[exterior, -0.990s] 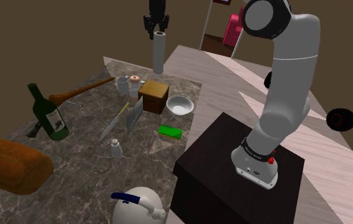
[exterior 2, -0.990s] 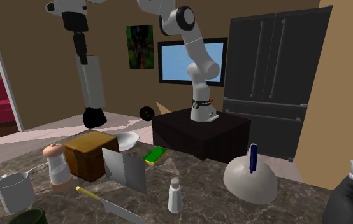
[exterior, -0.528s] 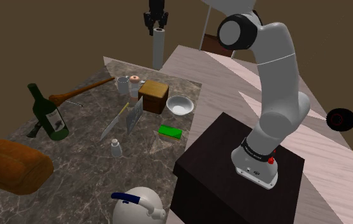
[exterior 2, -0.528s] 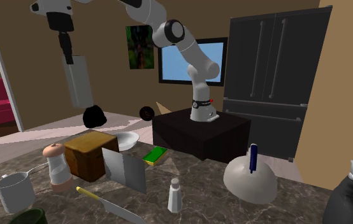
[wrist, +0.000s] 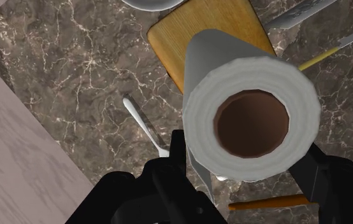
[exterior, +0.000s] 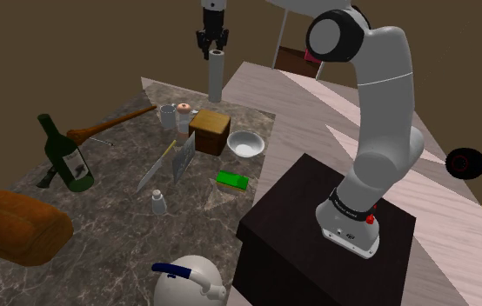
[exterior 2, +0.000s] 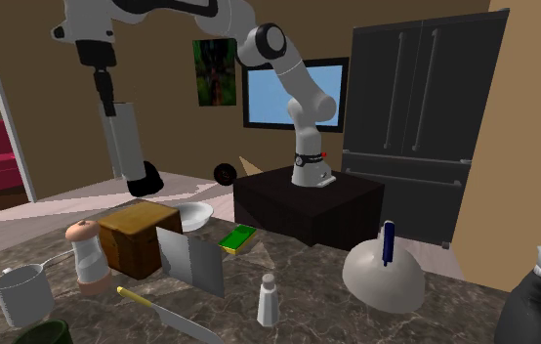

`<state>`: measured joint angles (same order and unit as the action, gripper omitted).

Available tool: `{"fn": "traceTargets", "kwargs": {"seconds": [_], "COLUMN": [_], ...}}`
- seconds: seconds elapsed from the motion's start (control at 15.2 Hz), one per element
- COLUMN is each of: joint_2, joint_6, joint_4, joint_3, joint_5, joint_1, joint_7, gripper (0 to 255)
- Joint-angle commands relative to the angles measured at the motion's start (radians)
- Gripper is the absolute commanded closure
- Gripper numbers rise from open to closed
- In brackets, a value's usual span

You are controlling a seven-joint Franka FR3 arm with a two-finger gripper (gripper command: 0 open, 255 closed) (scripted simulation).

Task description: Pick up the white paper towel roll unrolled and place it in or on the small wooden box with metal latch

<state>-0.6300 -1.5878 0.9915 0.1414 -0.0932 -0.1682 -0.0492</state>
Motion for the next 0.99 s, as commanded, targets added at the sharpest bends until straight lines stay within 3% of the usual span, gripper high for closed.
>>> {"fn": "traceTargets", "kwargs": {"seconds": [0.0, 0.92], "joint_2": [0.004, 0.017], "joint_6": [-0.03, -0.227], "joint_4": [0.033, 0.243], "joint_3": [0.0, -0.001], "joint_5": [0.0, -0.001], "joint_1": [-0.003, -0.014], "joint_7": [0.0, -0.007], "gripper": [255, 255]}}
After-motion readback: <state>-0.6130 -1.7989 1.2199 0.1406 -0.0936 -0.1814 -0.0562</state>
